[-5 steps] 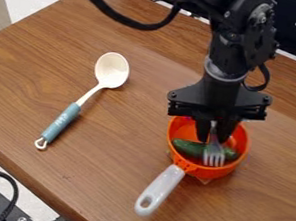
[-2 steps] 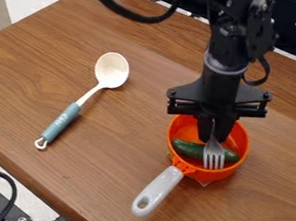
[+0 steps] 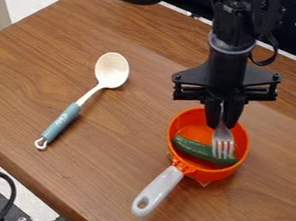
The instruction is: Remove the fork from the pot and put it on the top of the table.
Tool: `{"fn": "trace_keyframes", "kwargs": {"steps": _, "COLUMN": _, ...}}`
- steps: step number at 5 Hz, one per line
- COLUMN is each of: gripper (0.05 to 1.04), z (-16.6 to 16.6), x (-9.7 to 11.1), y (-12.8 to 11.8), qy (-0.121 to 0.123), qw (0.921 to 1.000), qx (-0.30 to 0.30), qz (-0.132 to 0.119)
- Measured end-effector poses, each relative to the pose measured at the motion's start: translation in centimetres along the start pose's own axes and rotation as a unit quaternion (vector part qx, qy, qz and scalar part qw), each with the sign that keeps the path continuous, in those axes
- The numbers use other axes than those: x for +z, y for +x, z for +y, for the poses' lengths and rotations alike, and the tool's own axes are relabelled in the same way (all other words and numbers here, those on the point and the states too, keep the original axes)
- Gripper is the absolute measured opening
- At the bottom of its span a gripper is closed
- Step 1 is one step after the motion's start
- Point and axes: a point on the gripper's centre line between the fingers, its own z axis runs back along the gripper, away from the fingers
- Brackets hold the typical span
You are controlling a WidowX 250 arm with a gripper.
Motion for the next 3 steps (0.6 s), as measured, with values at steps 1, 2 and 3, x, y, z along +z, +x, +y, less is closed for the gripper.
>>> {"fn": "trace_keyframes", "kwargs": {"steps": 1, "gripper": 0.112, "z": 0.4, "x": 1.4, "y": 1.0, "qy": -0.015, "qw": 0.9998, "qx": -0.002, "qz": -0.013}}
{"fn": "trace_keyframes", "kwargs": {"steps": 2, "gripper": 0.112, "z": 1.5, "x": 2.5, "y": 3.6, "qy": -0.005, "qw": 0.9991, "qx": -0.016, "qz": -0.038}}
{"fn": "trace_keyframes", "kwargs": {"steps": 3, "gripper": 0.112, "z": 3.3, "x": 2.5, "y": 7.2, "qy": 0.006, "qw": 0.9984, "qx": -0.012, "qz": -0.056}}
